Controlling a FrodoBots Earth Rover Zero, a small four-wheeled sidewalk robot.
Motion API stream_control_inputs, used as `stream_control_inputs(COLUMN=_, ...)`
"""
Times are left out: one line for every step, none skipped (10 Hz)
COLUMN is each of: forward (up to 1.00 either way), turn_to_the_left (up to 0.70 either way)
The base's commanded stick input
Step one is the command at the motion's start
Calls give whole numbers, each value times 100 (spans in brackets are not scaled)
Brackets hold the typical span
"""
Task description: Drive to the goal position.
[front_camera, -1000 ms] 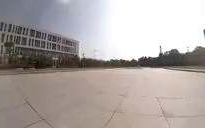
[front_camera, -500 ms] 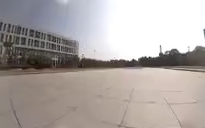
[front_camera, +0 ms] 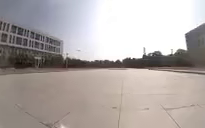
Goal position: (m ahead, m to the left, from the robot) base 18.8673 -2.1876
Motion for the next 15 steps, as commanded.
stream_control_inputs(forward=70, turn_to_the_left=0)
stream_control_inputs(forward=70, turn_to_the_left=0)
stream_control_inputs(forward=70, turn_to_the_left=0)
stream_control_inputs(forward=70, turn_to_the_left=0)
stream_control_inputs(forward=70, turn_to_the_left=0)
stream_control_inputs(forward=70, turn_to_the_left=0)
stream_control_inputs(forward=70, turn_to_the_left=0)
stream_control_inputs(forward=70, turn_to_the_left=0)
stream_control_inputs(forward=70, turn_to_the_left=0)
stream_control_inputs(forward=70, turn_to_the_left=0)
stream_control_inputs(forward=70, turn_to_the_left=0)
stream_control_inputs(forward=70, turn_to_the_left=0)
stream_control_inputs(forward=70, turn_to_the_left=0)
stream_control_inputs(forward=70, turn_to_the_left=0)
stream_control_inputs(forward=70, turn_to_the_left=0)
